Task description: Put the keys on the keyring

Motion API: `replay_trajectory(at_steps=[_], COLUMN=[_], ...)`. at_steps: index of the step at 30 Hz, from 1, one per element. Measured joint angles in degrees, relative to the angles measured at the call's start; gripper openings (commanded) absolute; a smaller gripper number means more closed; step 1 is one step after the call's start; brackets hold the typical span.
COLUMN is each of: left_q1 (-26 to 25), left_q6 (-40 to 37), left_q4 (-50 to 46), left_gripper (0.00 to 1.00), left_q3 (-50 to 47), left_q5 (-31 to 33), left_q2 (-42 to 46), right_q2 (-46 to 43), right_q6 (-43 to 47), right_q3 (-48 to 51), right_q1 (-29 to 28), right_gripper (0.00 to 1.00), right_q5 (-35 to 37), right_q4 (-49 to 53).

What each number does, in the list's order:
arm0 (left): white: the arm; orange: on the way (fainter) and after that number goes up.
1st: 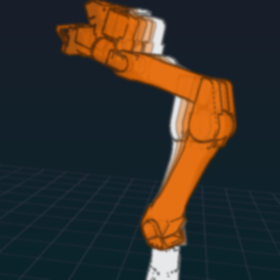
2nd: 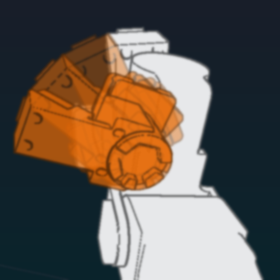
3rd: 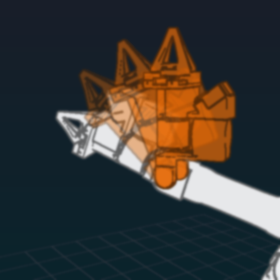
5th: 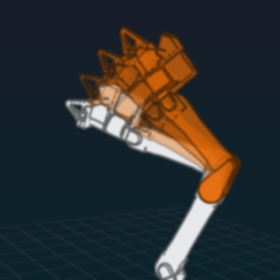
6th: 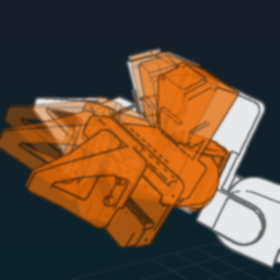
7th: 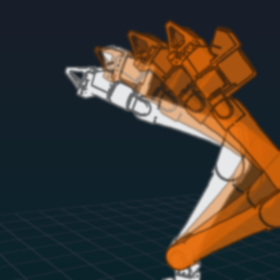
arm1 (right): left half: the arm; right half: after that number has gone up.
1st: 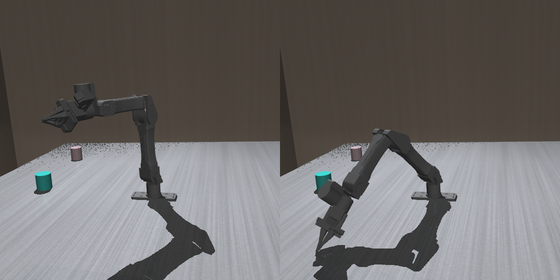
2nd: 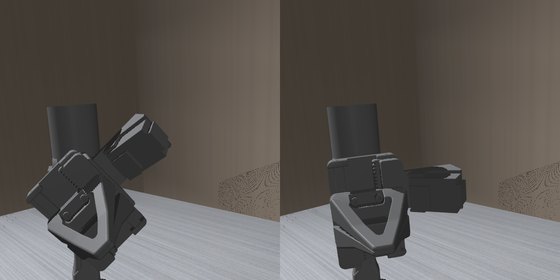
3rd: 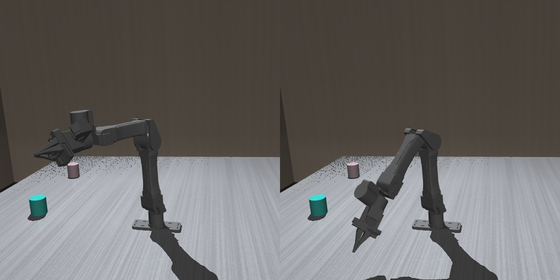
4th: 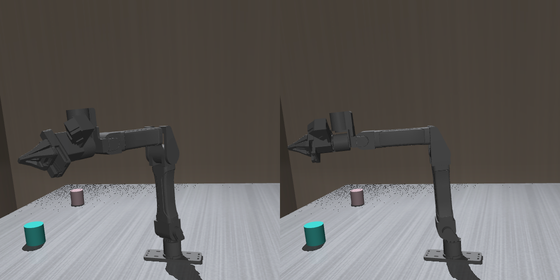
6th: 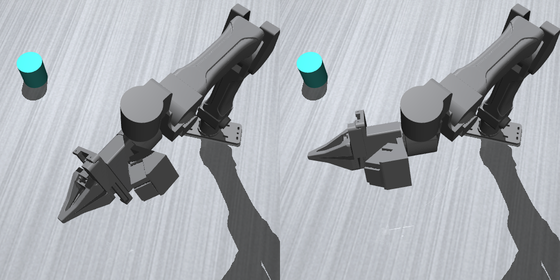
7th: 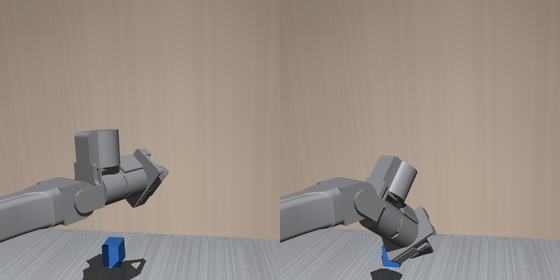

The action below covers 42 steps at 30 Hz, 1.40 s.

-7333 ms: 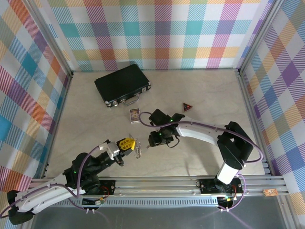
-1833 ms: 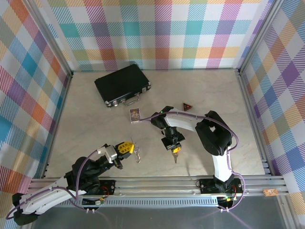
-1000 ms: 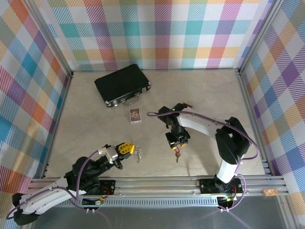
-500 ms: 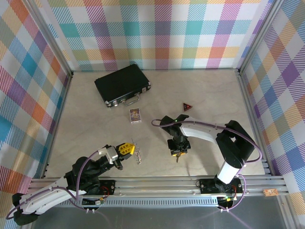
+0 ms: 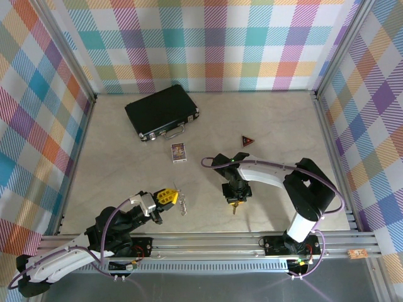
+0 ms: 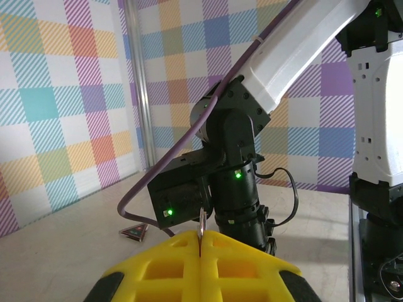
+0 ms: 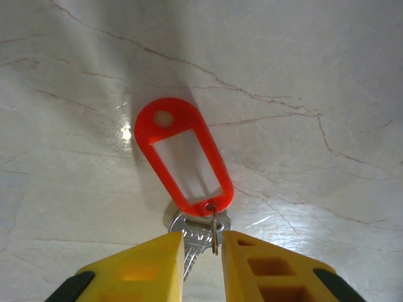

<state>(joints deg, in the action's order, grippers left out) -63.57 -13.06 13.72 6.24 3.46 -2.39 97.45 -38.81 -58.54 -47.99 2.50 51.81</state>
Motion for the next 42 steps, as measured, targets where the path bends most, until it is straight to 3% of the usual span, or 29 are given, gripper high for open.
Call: replay_trajectory(at_steps=[15, 26, 42], left_q1=[0.0, 0.0, 0.0], left_q6=[0.0, 0.0, 0.0], left_q4=[0.0, 0.1, 0.1], left_gripper=[0.0, 0.0, 0.0], left_q3=[0.0, 0.0, 0.0], left_q5=[-0.9, -0.9, -1.1], left_q2=[0.0, 0.0, -0.1], right_q2=[0.2, 1.0, 14.2], right_q6=[0.2, 5.5, 18.3], right_q3=[0.0, -3.5, -12.3], right_q1=[0.0, 0.0, 0.4], right_gripper=[0.0, 0.0, 0.0], right_q5=[2.0, 1.5, -3.3], right_q4=[0.4, 9.6, 19.2])
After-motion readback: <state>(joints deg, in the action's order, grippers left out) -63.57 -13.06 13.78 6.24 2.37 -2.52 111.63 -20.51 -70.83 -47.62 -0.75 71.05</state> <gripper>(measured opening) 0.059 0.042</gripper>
